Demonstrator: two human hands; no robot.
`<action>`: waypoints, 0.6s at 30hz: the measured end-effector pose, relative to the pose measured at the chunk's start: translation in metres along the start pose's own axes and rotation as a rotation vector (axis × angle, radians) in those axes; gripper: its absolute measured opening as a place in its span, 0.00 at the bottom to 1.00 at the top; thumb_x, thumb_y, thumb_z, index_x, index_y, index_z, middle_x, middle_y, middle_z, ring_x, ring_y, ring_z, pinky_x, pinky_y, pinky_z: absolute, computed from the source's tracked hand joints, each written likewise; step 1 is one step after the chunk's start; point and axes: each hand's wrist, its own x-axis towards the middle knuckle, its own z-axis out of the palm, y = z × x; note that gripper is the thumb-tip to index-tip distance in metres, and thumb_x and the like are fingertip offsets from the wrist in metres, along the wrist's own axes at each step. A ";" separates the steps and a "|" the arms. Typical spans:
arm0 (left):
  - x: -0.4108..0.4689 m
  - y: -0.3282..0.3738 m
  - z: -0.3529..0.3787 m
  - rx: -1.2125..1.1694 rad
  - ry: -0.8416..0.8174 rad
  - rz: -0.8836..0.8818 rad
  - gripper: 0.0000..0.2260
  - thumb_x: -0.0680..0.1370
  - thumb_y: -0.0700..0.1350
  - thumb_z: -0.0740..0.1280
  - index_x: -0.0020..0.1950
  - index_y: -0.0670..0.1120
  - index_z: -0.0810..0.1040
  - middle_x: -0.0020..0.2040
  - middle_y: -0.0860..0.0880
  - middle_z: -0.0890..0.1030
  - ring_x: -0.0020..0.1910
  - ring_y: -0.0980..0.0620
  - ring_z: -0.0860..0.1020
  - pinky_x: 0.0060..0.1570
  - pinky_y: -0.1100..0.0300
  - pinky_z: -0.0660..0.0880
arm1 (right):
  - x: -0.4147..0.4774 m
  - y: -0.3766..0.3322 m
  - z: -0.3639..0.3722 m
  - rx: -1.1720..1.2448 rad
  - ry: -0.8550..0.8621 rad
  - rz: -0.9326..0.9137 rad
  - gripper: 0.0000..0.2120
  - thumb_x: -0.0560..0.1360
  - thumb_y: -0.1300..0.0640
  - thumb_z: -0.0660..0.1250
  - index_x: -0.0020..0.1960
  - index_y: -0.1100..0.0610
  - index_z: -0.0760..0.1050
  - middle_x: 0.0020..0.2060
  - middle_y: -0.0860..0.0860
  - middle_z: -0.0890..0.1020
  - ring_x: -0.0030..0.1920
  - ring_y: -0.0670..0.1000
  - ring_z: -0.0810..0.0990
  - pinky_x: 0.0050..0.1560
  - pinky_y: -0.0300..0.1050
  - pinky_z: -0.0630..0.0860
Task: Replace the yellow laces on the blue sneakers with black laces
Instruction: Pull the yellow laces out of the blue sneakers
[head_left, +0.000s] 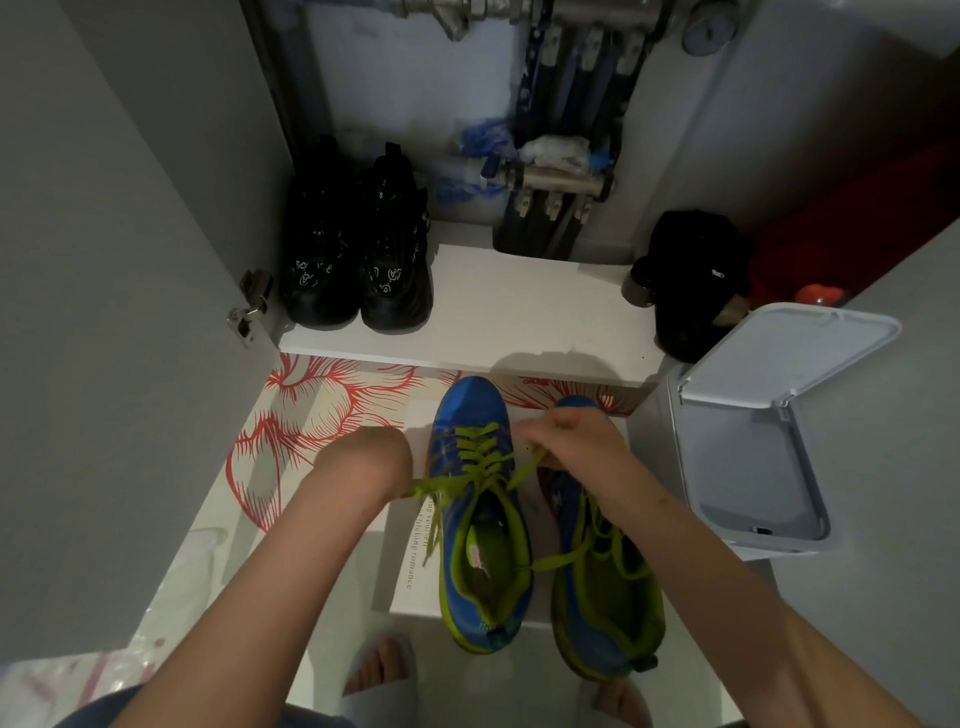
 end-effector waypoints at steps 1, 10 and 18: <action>0.001 -0.003 -0.001 0.035 0.009 -0.025 0.12 0.78 0.39 0.63 0.61 0.39 0.74 0.51 0.45 0.76 0.51 0.47 0.77 0.53 0.57 0.75 | 0.002 -0.002 -0.003 0.106 0.054 0.019 0.11 0.73 0.53 0.69 0.38 0.60 0.76 0.36 0.56 0.77 0.41 0.51 0.76 0.47 0.42 0.75; 0.001 0.002 0.010 0.174 -0.071 -0.027 0.12 0.77 0.40 0.63 0.60 0.42 0.76 0.49 0.48 0.76 0.52 0.49 0.76 0.56 0.59 0.73 | 0.007 -0.014 -0.022 0.582 0.017 -0.114 0.09 0.76 0.56 0.65 0.52 0.60 0.78 0.48 0.52 0.81 0.52 0.51 0.79 0.63 0.48 0.73; 0.001 0.024 0.014 -0.122 0.144 0.262 0.12 0.79 0.47 0.62 0.57 0.42 0.78 0.47 0.48 0.75 0.45 0.50 0.73 0.40 0.61 0.70 | 0.001 0.008 -0.003 -0.616 0.087 -0.428 0.16 0.77 0.60 0.63 0.65 0.56 0.73 0.61 0.54 0.73 0.64 0.52 0.69 0.63 0.39 0.65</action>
